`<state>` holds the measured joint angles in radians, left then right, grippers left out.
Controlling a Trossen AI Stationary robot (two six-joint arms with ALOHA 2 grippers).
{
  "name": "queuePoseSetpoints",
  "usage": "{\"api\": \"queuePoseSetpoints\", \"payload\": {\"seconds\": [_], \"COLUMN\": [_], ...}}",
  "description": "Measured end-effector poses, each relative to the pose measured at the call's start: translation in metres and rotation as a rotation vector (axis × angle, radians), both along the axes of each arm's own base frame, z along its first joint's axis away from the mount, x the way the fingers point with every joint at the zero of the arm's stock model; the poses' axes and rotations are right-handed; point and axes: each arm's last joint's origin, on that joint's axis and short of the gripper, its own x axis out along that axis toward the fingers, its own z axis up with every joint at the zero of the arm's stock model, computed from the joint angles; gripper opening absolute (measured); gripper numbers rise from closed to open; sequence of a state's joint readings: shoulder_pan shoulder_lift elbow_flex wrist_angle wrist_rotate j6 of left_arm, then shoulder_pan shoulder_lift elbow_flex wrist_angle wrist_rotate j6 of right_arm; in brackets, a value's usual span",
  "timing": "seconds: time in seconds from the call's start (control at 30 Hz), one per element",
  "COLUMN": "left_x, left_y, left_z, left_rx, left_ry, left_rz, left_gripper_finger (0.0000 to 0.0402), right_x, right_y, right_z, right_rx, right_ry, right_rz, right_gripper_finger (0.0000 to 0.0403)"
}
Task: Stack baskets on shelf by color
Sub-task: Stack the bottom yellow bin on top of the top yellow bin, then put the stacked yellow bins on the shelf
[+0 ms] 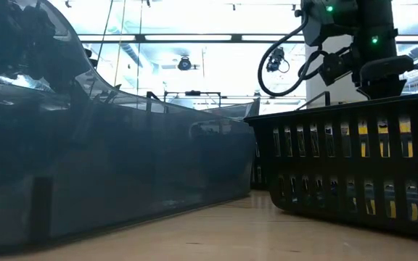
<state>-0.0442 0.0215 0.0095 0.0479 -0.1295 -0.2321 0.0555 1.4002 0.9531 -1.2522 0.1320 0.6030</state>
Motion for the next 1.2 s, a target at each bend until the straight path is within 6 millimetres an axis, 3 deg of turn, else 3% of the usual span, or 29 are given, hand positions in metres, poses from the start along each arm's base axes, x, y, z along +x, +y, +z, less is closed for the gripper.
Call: {"api": "queuePoseSetpoints", "payload": {"seconds": [0.33, 0.63, 0.83, 1.07, 1.2], "left_x": [0.0, 0.0, 0.0, 0.0, 0.0], "left_y": [0.0, 0.0, 0.0, 0.0, 0.0], "left_z": [0.0, 0.0, 0.0, 0.0, 0.0], "left_rx": [0.0, 0.0, 0.0, 0.0, 0.0], "left_ry": [0.0, 0.0, 0.0, 0.0, 0.0], "left_rz": [0.0, 0.0, 0.0, 0.0, 0.0], "left_gripper_finger": [0.0117, 0.0117, 0.0117, 0.0117, 0.0117], "right_x": [0.003, -0.002, -0.008, -0.01, -0.009], "right_y": [0.0, -0.001, -0.001, 0.0, 0.002], "right_z": [-0.001, -0.03, -0.045, -0.047, -0.043], "right_rx": [0.003, -0.01, -0.011, 0.029, 0.065], "right_ry": [-0.033, -0.061, -0.048, -0.038, -0.036], "right_rz": [0.001, 0.048, 0.067, 0.062, 0.04], "right_gripper_finger": [0.014, 0.0136, 0.0103, 0.0019, 0.0023]}}
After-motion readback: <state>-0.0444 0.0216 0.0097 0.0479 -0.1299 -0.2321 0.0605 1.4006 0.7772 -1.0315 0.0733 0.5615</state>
